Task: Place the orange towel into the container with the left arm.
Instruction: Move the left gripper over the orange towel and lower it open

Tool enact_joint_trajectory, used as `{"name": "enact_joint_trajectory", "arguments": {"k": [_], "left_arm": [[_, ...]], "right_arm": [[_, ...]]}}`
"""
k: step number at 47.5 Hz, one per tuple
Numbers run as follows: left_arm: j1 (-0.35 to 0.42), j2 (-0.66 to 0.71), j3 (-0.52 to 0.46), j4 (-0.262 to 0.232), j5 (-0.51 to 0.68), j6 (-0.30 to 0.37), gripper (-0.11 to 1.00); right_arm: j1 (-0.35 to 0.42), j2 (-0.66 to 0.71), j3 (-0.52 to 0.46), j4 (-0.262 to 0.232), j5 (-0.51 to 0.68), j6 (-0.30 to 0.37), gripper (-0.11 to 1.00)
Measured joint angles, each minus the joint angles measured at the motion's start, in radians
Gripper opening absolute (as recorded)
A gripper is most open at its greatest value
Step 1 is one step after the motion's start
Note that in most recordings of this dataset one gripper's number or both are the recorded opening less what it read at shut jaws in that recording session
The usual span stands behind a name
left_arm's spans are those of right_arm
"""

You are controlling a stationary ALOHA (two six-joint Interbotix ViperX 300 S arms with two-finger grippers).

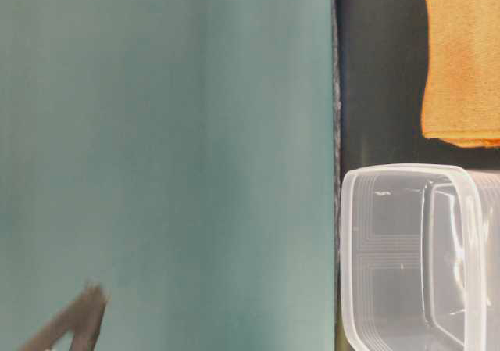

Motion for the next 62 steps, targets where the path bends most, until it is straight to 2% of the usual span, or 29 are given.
{"name": "enact_joint_trajectory", "arguments": {"k": [5, 11, 14, 16, 19, 22, 32, 36, 44, 49, 62], "left_arm": [[0.000, 0.097, -0.091, 0.002, 0.072, 0.000, 0.00], [0.000, 0.204, -0.202, 0.002, 0.169, 0.000, 0.00], [0.002, 0.249, -0.253, 0.000, 0.213, 0.000, 0.01], [0.008, 0.281, -0.290, 0.002, 0.255, 0.002, 0.01], [0.014, 0.325, -0.341, 0.002, 0.301, 0.006, 0.05], [0.023, 0.360, -0.380, 0.002, 0.331, 0.018, 0.15], [0.028, 0.541, -0.554, 0.002, 0.405, 0.103, 0.75], [0.029, 0.630, -0.635, 0.003, 0.448, 0.121, 0.89], [0.041, 0.831, -0.772, 0.003, 0.546, 0.124, 0.89], [0.052, 0.930, -0.834, 0.002, 0.557, 0.121, 0.89], [0.031, 1.066, -0.871, 0.002, 0.554, 0.124, 0.89]], "right_arm": [[0.002, -0.005, 0.003, 0.000, 0.014, 0.002, 0.25], [-0.020, -0.026, 0.003, 0.000, 0.037, 0.002, 0.66], [-0.037, -0.044, 0.005, 0.000, 0.049, 0.003, 0.79], [-0.043, -0.057, 0.005, 0.000, 0.052, 0.003, 0.83], [-0.044, -0.081, 0.005, 0.000, 0.055, 0.003, 0.82], [-0.044, -0.100, 0.005, 0.000, 0.060, 0.003, 0.80], [-0.061, -0.161, -0.003, 0.000, 0.072, 0.003, 0.80], [-0.061, -0.175, -0.006, 0.000, 0.081, 0.003, 0.80], [-0.061, -0.186, -0.008, 0.000, 0.118, 0.003, 0.80], [-0.061, -0.189, -0.008, 0.000, 0.140, 0.002, 0.80], [-0.061, -0.196, -0.009, 0.000, 0.170, 0.003, 0.80]]}}
